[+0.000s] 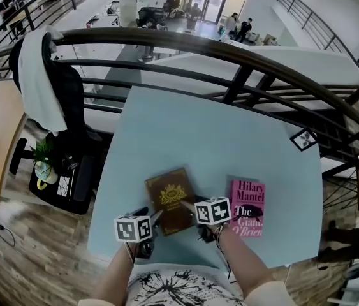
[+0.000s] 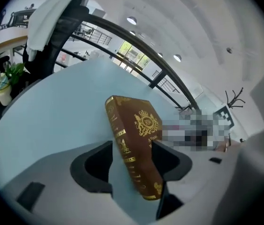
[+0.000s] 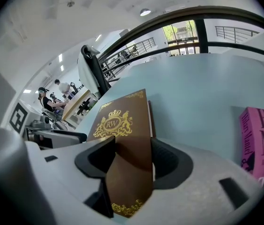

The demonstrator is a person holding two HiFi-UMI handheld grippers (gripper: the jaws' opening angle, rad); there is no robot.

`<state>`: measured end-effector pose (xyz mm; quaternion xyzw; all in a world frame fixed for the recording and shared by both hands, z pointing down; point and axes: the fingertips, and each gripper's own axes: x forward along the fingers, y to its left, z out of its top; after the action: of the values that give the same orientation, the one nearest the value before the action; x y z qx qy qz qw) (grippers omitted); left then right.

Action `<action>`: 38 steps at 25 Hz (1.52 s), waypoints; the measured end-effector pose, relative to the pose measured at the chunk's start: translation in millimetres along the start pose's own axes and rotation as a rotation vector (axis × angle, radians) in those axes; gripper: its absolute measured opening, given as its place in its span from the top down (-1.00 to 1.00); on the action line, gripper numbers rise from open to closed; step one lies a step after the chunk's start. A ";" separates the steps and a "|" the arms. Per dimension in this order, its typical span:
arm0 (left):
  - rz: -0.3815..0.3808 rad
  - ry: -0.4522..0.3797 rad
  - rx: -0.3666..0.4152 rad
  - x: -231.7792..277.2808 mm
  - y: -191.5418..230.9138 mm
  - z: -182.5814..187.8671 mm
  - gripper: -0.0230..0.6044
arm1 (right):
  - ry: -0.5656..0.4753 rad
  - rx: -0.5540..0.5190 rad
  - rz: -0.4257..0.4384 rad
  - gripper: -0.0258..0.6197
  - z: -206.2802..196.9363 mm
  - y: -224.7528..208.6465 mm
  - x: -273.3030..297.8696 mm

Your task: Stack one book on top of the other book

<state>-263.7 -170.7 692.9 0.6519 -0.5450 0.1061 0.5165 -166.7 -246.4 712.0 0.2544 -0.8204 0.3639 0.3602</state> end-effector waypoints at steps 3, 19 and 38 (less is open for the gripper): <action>-0.029 0.027 -0.076 15.0 -0.5 -7.6 0.19 | -0.003 0.000 -0.015 0.21 -0.5 -0.2 0.4; -0.024 0.073 -0.185 17.6 -4.0 -11.8 0.25 | 0.012 0.005 -0.009 0.23 0.4 4.2 -5.7; -0.062 0.069 0.009 41.1 -170.0 -38.4 0.25 | -0.162 0.032 -0.138 0.22 -31.5 -74.4 -165.9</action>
<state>-92.2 -186.7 643.9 0.6669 -0.5058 0.1150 0.5351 -2.0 -241.1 629.0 0.3446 -0.8214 0.3294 0.3131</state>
